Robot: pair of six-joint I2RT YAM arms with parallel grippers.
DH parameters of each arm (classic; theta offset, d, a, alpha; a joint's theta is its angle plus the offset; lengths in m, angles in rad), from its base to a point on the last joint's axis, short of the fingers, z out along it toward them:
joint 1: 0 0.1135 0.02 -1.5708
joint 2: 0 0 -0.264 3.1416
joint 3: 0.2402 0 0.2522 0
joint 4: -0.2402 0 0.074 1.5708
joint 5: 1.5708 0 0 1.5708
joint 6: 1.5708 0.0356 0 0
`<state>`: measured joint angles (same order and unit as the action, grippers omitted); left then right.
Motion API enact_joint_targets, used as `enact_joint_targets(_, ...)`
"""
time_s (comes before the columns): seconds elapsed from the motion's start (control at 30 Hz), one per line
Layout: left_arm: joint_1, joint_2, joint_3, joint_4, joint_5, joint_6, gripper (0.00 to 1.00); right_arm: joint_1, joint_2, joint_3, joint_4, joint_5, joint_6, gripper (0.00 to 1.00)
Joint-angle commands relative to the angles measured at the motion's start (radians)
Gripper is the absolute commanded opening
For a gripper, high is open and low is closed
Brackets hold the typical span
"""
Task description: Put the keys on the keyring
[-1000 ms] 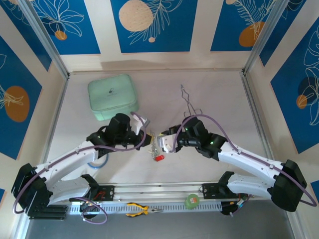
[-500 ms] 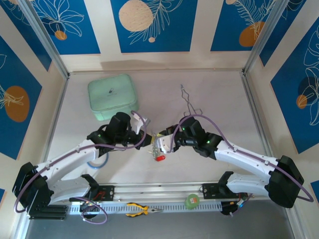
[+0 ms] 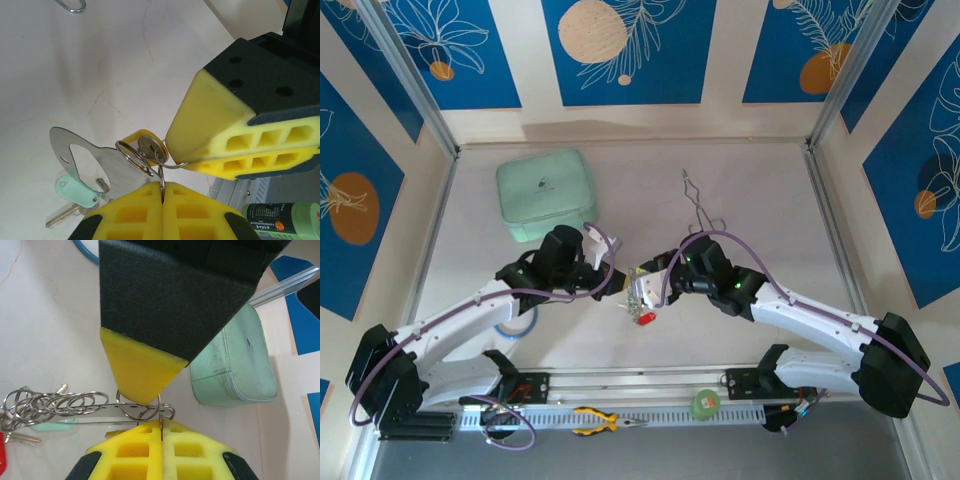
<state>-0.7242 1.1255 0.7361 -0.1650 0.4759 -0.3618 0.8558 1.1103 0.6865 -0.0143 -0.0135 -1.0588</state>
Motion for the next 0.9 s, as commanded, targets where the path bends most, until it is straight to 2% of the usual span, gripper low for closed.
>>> enact_joint_targets(0.0, 0.005, -0.004, 0.027, 0.026, 0.026, -0.008, 0.00, 0.008, 0.006, 0.016, -0.021, 0.002, -0.020, 0.00)
enact_joint_targets(0.87, 0.006, -0.005, 0.020, 0.067, 0.008, -0.023, 0.00, 0.032, 0.020, 0.028, -0.074, -0.051, -0.008, 0.00)
